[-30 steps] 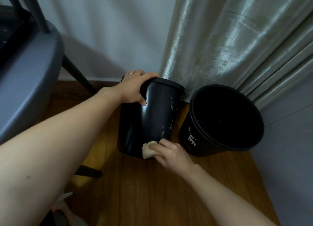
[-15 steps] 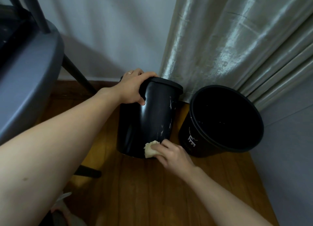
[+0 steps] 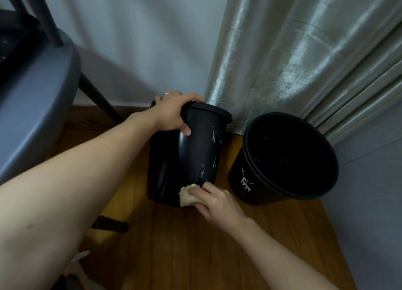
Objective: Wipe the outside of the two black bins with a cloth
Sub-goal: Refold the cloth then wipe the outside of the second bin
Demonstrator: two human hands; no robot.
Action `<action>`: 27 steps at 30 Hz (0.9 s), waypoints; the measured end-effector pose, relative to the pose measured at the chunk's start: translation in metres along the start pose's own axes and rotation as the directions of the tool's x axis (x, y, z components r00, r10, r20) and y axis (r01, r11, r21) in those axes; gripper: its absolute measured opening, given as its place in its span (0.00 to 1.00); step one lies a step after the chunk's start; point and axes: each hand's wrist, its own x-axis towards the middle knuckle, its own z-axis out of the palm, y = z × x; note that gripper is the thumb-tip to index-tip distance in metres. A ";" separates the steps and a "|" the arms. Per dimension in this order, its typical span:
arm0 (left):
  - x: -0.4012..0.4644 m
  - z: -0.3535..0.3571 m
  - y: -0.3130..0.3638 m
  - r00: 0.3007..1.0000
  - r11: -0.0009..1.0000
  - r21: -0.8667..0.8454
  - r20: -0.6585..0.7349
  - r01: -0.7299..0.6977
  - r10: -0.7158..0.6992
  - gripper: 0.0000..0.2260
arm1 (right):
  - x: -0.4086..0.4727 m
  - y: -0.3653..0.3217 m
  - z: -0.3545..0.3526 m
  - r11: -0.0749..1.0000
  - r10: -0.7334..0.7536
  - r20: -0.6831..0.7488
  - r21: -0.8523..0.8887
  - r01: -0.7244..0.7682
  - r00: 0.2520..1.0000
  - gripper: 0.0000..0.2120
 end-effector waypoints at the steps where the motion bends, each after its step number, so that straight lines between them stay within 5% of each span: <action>1: 0.001 0.000 0.000 1.000 1.000 -0.016 -0.010 0.001 -0.001 0.39 | -0.001 -0.001 0.001 1.000 0.000 0.004 -0.001 0.000 1.000 0.13; 8: 0.003 0.001 -0.003 0.999 0.992 -0.124 -0.035 -0.007 0.003 0.37 | -0.005 0.005 -0.005 1.000 0.007 0.016 -0.018 -0.007 1.000 0.13; 19: 0.003 0.006 0.017 0.990 0.978 0.156 0.042 -0.137 0.132 0.43 | -0.004 0.007 -0.003 1.000 0.017 0.007 -0.009 -0.016 1.000 0.15; 27: 0.001 0.004 0.005 0.995 0.995 0.041 0.026 -0.092 0.091 0.41 | -0.001 0.005 -0.002 0.997 -0.068 0.033 -0.020 0.068 0.997 0.11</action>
